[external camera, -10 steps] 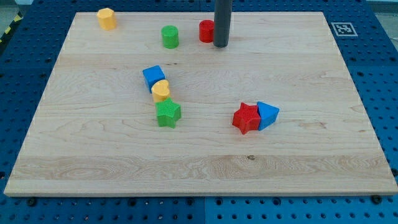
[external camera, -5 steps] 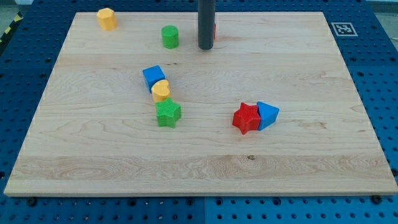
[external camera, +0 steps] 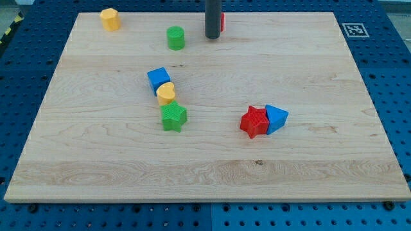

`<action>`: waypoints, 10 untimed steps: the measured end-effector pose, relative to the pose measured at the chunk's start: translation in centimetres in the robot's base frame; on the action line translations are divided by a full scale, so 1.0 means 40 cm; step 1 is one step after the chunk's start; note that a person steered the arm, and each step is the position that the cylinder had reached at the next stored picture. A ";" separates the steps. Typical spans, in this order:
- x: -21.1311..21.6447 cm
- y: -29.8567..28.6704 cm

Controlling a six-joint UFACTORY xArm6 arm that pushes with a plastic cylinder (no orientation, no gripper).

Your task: Place the red circle diagonally top right to the green circle

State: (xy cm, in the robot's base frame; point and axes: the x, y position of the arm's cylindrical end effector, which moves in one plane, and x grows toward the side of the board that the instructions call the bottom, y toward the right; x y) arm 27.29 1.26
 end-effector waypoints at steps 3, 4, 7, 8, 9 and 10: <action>-0.007 0.146; -0.111 0.145; -0.128 0.134; -0.126 0.114; -0.126 0.094; -0.126 0.066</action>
